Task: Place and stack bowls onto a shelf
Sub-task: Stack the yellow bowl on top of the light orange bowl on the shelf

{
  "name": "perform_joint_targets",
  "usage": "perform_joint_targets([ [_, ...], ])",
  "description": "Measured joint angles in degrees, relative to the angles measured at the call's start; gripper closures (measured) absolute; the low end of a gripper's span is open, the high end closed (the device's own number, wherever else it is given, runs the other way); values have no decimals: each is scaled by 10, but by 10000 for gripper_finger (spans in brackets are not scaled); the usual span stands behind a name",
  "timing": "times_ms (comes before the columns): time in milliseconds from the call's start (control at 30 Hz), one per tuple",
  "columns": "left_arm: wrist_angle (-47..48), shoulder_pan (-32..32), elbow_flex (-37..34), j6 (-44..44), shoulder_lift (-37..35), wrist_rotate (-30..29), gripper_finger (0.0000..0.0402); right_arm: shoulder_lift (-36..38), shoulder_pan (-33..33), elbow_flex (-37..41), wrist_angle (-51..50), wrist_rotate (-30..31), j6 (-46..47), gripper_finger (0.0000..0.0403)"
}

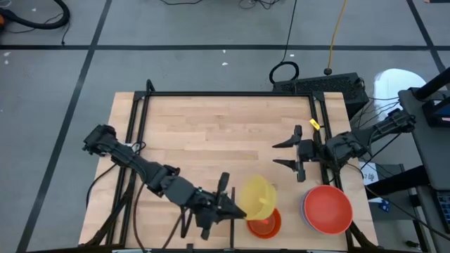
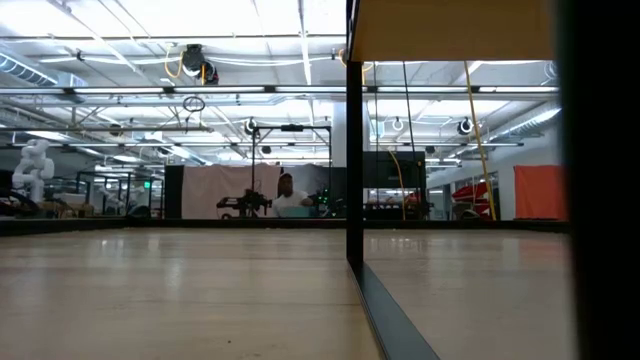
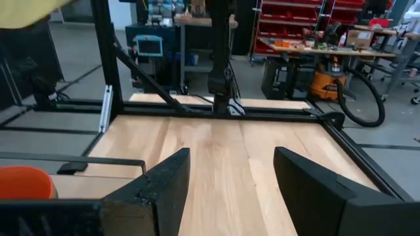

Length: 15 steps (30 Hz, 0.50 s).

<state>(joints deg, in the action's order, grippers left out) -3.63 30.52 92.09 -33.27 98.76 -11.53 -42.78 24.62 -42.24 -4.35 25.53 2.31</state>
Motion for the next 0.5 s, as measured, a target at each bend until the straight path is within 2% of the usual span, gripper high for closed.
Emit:
perform_joint_targets([
  [300,219,-13,274,38,122,-5,398,40,4,0,-26,0,-11,190],
  [500,312,-13,382,77,190,-5,395,71,14,0,-81,1,20,190],
])
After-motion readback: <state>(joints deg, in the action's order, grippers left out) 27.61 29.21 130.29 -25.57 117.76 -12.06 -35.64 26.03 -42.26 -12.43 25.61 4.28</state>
